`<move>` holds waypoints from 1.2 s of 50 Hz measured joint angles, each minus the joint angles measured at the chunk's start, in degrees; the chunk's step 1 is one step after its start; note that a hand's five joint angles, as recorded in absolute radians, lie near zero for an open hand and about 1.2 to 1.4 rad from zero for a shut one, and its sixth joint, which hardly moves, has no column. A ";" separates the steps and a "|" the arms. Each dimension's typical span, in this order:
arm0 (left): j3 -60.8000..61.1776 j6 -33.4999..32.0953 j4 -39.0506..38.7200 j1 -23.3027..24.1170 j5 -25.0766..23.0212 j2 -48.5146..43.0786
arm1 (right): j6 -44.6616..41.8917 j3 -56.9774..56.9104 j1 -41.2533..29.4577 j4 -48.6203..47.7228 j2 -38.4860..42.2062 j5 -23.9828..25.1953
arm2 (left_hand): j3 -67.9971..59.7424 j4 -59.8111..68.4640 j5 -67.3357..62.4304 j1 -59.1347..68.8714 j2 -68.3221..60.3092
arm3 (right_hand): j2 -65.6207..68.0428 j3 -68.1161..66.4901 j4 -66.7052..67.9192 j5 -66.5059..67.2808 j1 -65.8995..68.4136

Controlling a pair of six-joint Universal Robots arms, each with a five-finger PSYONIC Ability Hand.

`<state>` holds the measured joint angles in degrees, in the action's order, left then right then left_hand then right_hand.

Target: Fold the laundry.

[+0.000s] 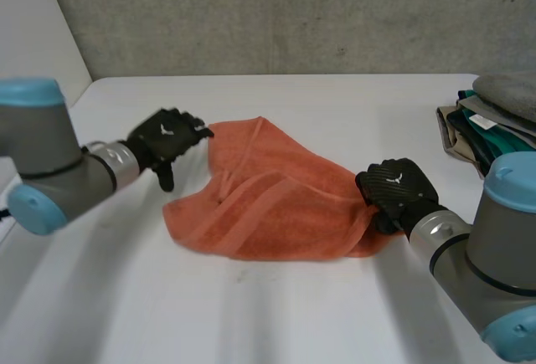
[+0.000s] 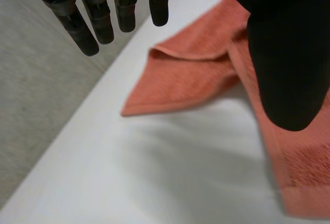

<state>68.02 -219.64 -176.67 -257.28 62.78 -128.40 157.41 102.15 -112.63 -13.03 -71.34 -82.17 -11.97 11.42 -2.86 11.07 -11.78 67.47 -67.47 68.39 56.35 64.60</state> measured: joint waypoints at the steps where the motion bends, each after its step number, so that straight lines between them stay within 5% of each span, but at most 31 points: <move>1: -0.30 0.53 1.13 -0.24 -0.32 1.30 | 0.20 -0.03 -0.06 0.89 -0.86 0.30 | 0.00 0.00 0.03 0.00 0.00 | 0.00 0.00 0.03 0.01 0.00; 9: -3.85 11.65 11.22 1.60 -1.48 7.55 | 0.12 -0.47 -0.58 4.16 -5.70 2.15 | 0.00 0.00 0.00 0.00 0.00 | 0.00 0.00 0.05 0.00 0.00; 14: -8.09 23.89 17.05 7.12 -0.37 7.51 | -1.02 -0.64 -2.18 4.99 -10.24 3.85 | -4.80 5.66 -4.30 6.35 -5.16 | 0.00 -0.30 0.06 0.00 0.00; 18: -13.06 30.52 18.83 13.02 3.74 3.83 | -2.31 -0.65 -4.23 5.08 -14.75 5.68 | -7.02 8.00 -6.58 8.17 -7.26 | 0.00 -0.34 0.06 0.00 0.00; 27: -24.73 31.85 20.02 22.49 14.67 -8.56 | -3.60 -0.41 -8.12 5.00 -20.16 8.01 | -8.58 9.43 -7.93 9.34 -8.71 | 0.00 -0.34 0.06 0.01 0.00; 30: -27.50 30.86 21.39 24.39 17.05 -11.91 | -3.64 -0.30 -8.67 4.91 -20.44 8.05 | -30.11 29.79 -28.16 33.40 -30.35 | 0.00 -0.34 0.06 0.00 0.00; 32: -28.47 30.40 21.92 24.94 17.96 -12.98 | -3.64 -0.27 -8.76 4.87 -20.45 8.04 | -30.11 29.79 -28.16 33.40 -30.35 | 0.00 -0.35 0.06 0.00 0.00; 33: -29.71 29.73 22.60 25.48 19.42 -14.24 | -3.63 -0.19 -8.75 4.76 -20.27 7.96 | -49.22 50.11 -48.09 53.35 -50.35 | 0.00 -0.34 0.06 0.00 0.00; 36: -30.79 29.18 23.01 25.64 21.02 -14.86 | -3.62 -0.13 -8.22 4.65 -19.54 7.83 | -55.49 56.76 -53.71 55.76 -56.32 | 0.00 -0.35 0.07 0.00 0.00; 45: -28.81 29.24 22.72 24.25 17.62 -10.62 | -3.58 -0.46 -5.58 4.57 -16.60 8.01 | -55.71 56.92 -53.71 55.77 -56.52 | 0.00 -0.34 0.07 0.00 0.00; 47: -27.66 29.20 22.64 23.79 16.66 -8.91 | -3.52 -0.65 -5.41 4.55 -16.34 8.09 | -48.89 49.79 -47.45 48.35 -49.50 | 0.00 -0.34 0.07 0.00 0.00; 49: -26.49 29.13 22.62 23.46 16.00 -7.37 | -3.42 -0.86 -5.52 4.54 -16.28 8.17 | -27.97 28.41 -26.62 23.95 -26.95 | 0.00 -0.34 0.07 0.00 0.00; 51: -25.56 29.02 22.67 23.34 15.72 -6.40 | -3.32 -1.12 -5.94 4.52 -16.54 8.21 | -16.66 17.43 -15.89 13.60 -16.69 | 0.00 -0.34 0.07 0.00 0.00; 60: -22.71 25.66 24.36 24.52 15.56 -7.30 | -3.00 -2.10 -8.49 3.57 -19.47 8.44 | -11.61 11.38 -9.59 11.73 -11.41 | 0.00 -0.35 0.07 0.00 -0.03</move>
<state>45.31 -193.98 -152.31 -232.76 78.34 -135.69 154.42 100.05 -121.12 -9.46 -90.81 -73.73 -23.58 22.81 -12.45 22.80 -23.20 67.47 -67.82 68.46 56.35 64.57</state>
